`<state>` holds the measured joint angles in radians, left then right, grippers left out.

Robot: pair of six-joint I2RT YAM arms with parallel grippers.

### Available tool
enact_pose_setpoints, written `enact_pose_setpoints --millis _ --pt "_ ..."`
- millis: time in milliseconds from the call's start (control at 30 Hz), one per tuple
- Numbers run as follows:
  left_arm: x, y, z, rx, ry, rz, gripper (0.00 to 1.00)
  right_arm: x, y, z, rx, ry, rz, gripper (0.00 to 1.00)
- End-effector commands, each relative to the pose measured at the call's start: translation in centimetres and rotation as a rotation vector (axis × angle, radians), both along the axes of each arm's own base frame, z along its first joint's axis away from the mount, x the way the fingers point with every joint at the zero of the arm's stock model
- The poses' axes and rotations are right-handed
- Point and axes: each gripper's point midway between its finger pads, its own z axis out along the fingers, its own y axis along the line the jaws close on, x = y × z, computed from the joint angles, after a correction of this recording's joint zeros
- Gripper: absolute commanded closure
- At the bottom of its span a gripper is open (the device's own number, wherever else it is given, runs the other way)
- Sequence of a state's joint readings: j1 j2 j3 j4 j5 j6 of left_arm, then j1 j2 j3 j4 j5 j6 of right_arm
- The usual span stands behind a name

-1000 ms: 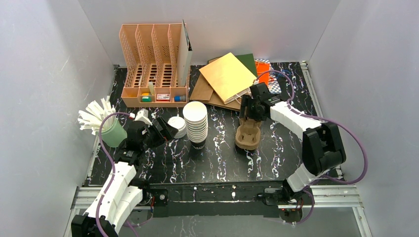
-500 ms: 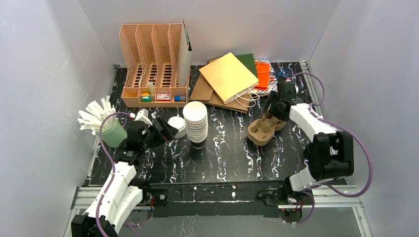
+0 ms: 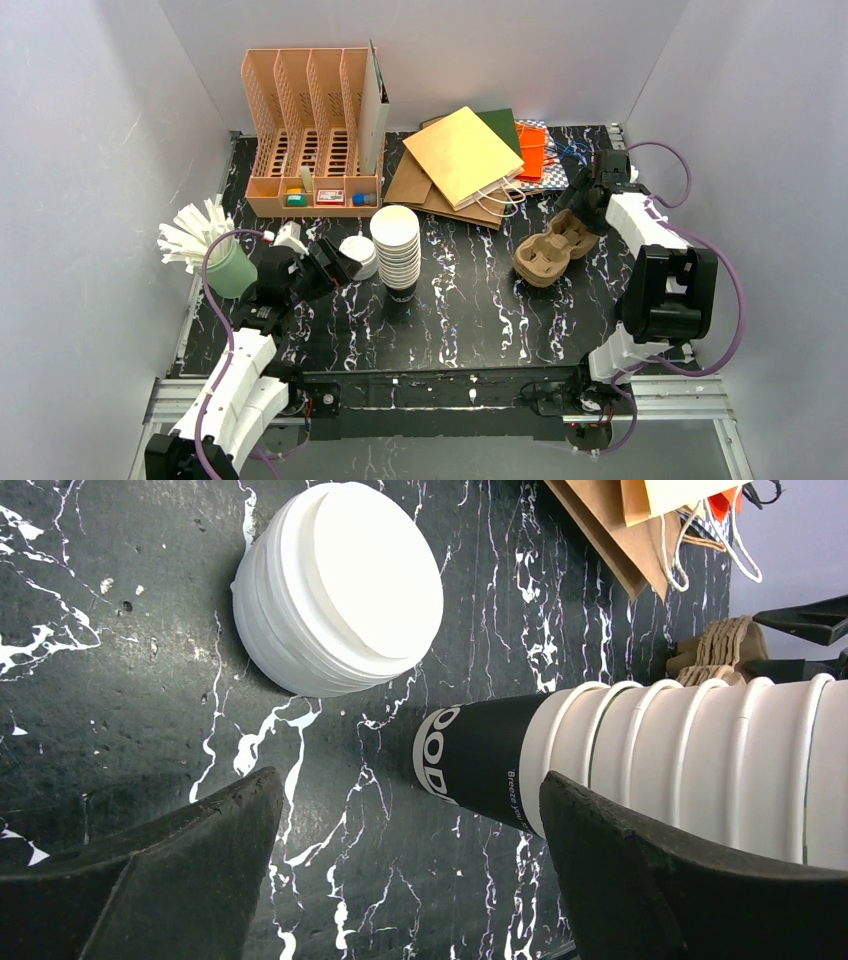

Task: Pack the takeout coffee

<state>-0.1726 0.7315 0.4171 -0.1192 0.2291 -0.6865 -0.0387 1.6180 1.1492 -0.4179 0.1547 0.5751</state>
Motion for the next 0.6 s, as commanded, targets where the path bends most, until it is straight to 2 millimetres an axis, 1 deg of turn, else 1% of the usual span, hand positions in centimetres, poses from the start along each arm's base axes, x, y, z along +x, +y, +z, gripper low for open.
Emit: enact_pose_setpoints --millis 0,67,133,167,200,233,267,333,400,500,567 --pt "-0.6 -0.8 -0.7 -0.036 0.033 -0.025 0.02 1.5 -0.8 3.0 -0.012 -0.075 -0.035 0.11" --pt "-0.9 -1.0 -1.1 -0.039 0.041 -0.033 0.03 1.7 0.0 4.6 0.01 -0.12 0.015 0.05" --pt "-1.1 -1.2 -1.5 -0.034 0.05 -0.038 0.05 1.6 1.6 6.3 0.054 -0.176 0.092 0.02" --pt "-1.2 -1.3 -1.6 -0.03 0.052 -0.038 0.07 1.4 2.3 7.0 0.068 -0.198 0.129 0.03" --pt "-1.2 -1.3 -1.8 -0.026 0.056 -0.039 0.1 0.9 3.4 7.6 0.093 -0.216 0.185 0.04" --pt "-1.3 -1.4 -2.0 -0.023 0.061 -0.042 0.13 0.3 4.6 8.7 0.104 -0.244 0.24 0.05" --pt "-1.3 -1.5 -2.1 -0.021 0.064 -0.048 0.16 -0.3 5.6 9.2 0.12 -0.262 0.29 0.07" --pt "-1.3 -1.7 -2.4 -0.021 0.069 -0.053 0.23 -2.0 9.2 10.2 0.169 -0.304 0.438 0.11" --pt "-1.3 -1.8 -2.5 -0.023 0.071 -0.054 0.26 -3.9 12.2 11.0 0.222 -0.333 0.549 0.14" --pt "-1.5 -2.0 -2.4 -0.028 0.067 -0.061 0.32 -7.7 17.8 11.2 0.313 -0.346 0.743 0.21" --pt "-1.8 -2.1 -2.4 -0.031 0.063 -0.068 0.33 -10.8 21.7 11.0 0.351 -0.369 0.89 0.24"
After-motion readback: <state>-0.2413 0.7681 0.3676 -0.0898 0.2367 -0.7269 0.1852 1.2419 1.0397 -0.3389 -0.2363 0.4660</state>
